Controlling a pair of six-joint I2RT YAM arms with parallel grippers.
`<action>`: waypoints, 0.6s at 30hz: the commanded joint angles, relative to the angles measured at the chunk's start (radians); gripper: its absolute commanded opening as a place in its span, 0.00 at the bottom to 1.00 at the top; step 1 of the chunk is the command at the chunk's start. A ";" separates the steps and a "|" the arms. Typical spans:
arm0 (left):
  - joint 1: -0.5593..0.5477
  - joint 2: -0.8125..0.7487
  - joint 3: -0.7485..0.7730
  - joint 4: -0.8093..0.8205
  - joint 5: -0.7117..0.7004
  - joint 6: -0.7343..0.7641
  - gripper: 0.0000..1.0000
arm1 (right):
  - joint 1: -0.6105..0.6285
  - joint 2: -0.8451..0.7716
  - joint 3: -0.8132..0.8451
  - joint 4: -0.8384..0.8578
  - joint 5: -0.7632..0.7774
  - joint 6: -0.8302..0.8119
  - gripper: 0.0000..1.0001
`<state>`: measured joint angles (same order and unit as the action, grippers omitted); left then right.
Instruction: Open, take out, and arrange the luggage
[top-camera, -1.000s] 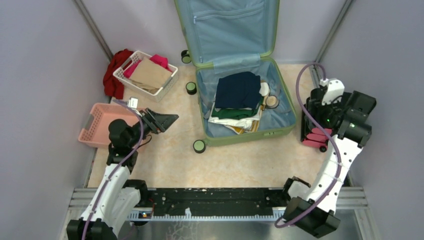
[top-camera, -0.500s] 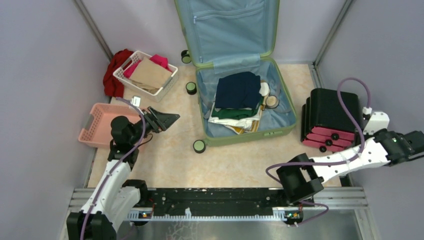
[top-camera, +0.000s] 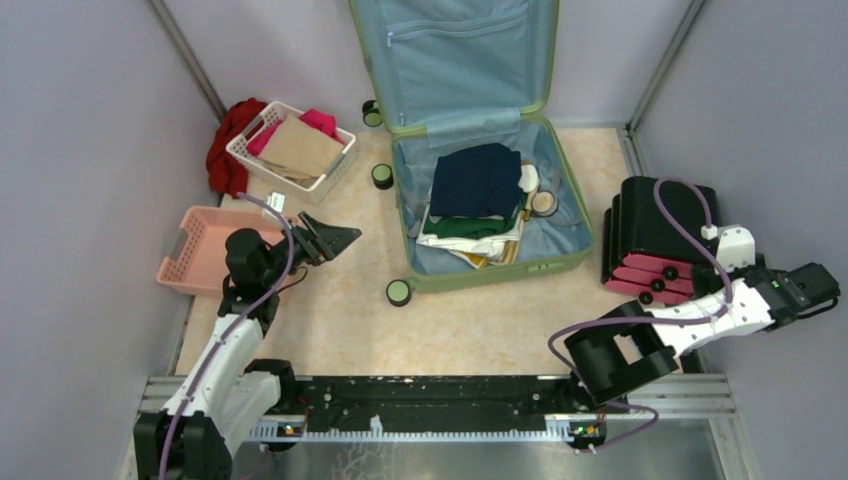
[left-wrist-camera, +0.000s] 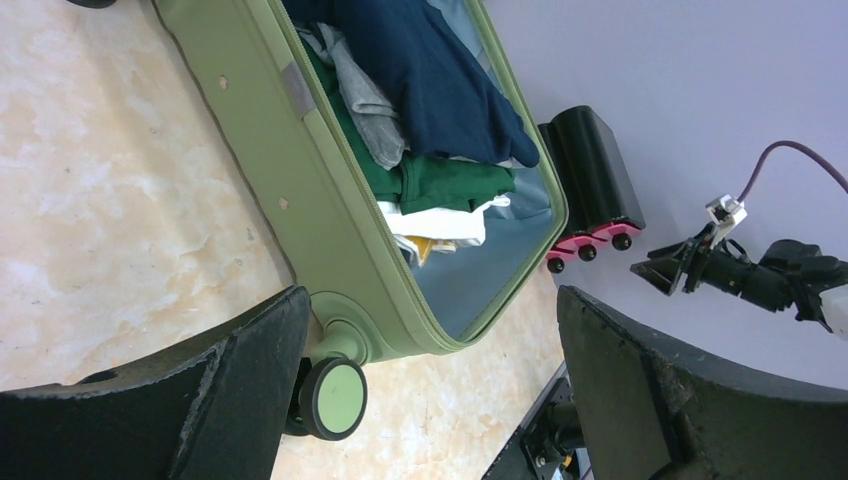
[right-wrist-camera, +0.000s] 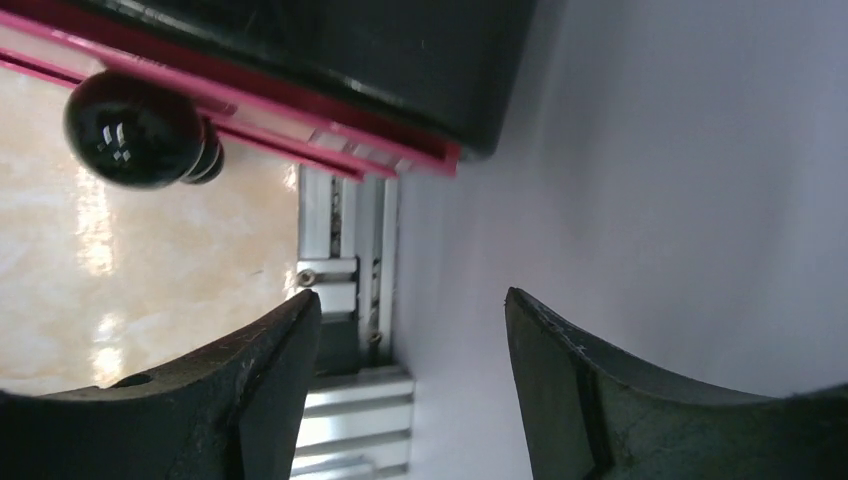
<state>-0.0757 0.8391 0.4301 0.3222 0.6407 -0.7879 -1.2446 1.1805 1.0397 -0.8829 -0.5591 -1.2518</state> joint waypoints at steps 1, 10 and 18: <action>0.005 -0.001 0.040 0.016 0.005 0.023 0.99 | 0.042 0.069 0.031 0.111 -0.075 -0.117 0.68; 0.005 -0.017 0.039 -0.024 -0.019 0.049 0.99 | 0.193 0.148 0.056 0.156 -0.075 -0.142 0.64; 0.005 -0.013 0.044 -0.028 -0.025 0.049 0.99 | 0.301 0.180 0.083 0.264 -0.088 -0.031 0.60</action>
<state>-0.0757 0.8330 0.4427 0.2943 0.6212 -0.7570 -1.0100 1.3460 1.0611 -0.7170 -0.5674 -1.3327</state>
